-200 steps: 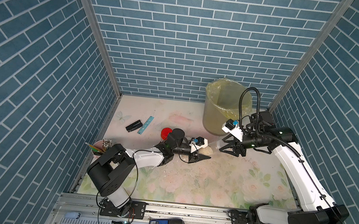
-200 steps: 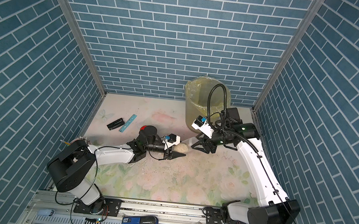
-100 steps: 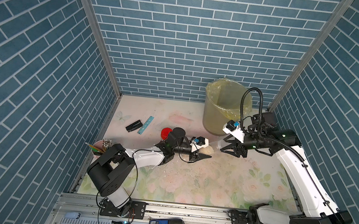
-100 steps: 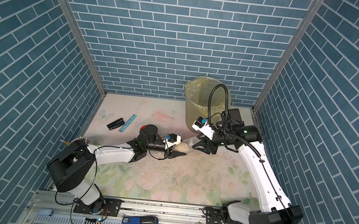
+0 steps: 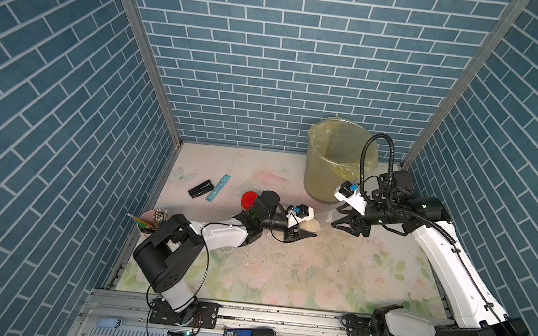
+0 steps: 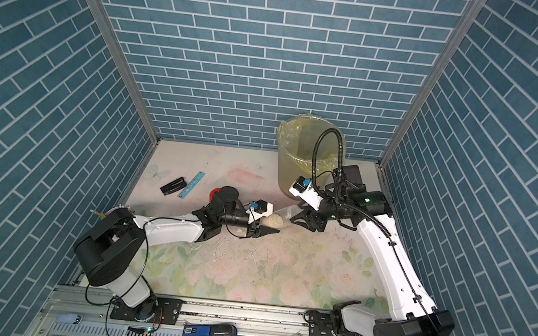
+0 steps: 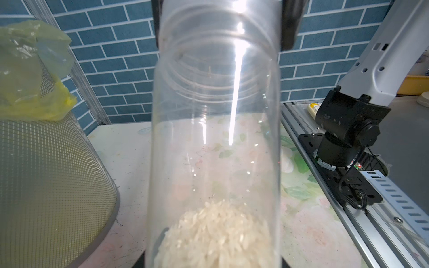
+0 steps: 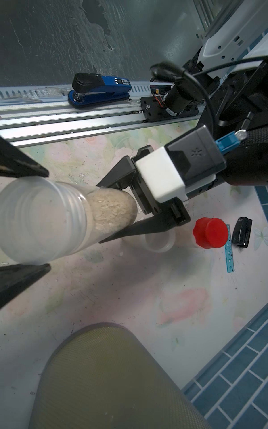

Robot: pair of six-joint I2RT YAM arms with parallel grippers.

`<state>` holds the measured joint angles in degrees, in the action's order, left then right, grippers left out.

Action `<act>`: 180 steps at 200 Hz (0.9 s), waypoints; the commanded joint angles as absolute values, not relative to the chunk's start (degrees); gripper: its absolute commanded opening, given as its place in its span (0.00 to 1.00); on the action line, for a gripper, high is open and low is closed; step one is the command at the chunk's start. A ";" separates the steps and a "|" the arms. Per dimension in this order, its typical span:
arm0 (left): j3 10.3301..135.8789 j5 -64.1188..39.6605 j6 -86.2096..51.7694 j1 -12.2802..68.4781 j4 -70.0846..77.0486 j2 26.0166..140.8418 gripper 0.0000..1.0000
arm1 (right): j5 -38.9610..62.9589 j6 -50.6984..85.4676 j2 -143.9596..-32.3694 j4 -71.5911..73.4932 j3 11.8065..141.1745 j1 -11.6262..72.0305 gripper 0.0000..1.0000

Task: Empty moldy rice from jars
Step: Unscrew the lid from the jar.

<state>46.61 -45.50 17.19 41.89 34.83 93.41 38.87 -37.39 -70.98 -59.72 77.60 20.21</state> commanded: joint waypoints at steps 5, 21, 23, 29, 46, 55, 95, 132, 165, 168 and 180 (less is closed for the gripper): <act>46.90 -41.79 16.59 40.43 31.20 94.31 0.00 | 41.59 -33.76 -69.29 -57.82 77.19 19.82 0.00; 46.85 -41.57 16.68 40.43 31.42 94.44 0.00 | 44.15 -31.65 -69.88 -58.69 78.82 19.78 0.00; 46.85 -41.57 16.65 40.43 31.45 94.52 0.00 | 44.81 -31.42 -70.07 -58.95 79.14 19.78 0.00; 47.01 -41.50 16.62 40.43 31.62 94.64 0.00 | 46.26 -30.66 -70.53 -59.83 80.15 19.78 0.00; 47.04 -41.01 16.25 40.43 32.30 95.05 0.00 | 47.29 -25.88 -71.51 -59.41 81.65 19.68 0.00; 47.28 -40.57 16.17 40.43 32.02 95.11 0.00 | 45.73 -22.38 -72.33 -59.10 82.29 19.59 0.00; 47.33 -40.14 16.44 40.43 31.04 94.92 0.00 | 42.38 -21.63 -71.60 -59.11 79.53 19.60 0.00; 47.89 -41.38 17.61 40.34 28.36 94.49 0.00 | 39.79 -31.58 -64.44 -57.54 72.55 19.60 0.00; 49.27 -44.83 17.83 39.99 25.58 94.77 0.00 | 36.63 -39.20 -66.00 -63.43 75.17 19.61 0.00; 49.37 -45.30 17.86 39.95 25.38 94.87 0.00 | 36.23 -39.69 -66.20 -63.42 75.18 19.60 0.00; 49.70 -45.92 17.63 39.88 25.28 95.23 0.00 | 33.78 -40.53 -66.58 -62.45 74.56 19.62 0.00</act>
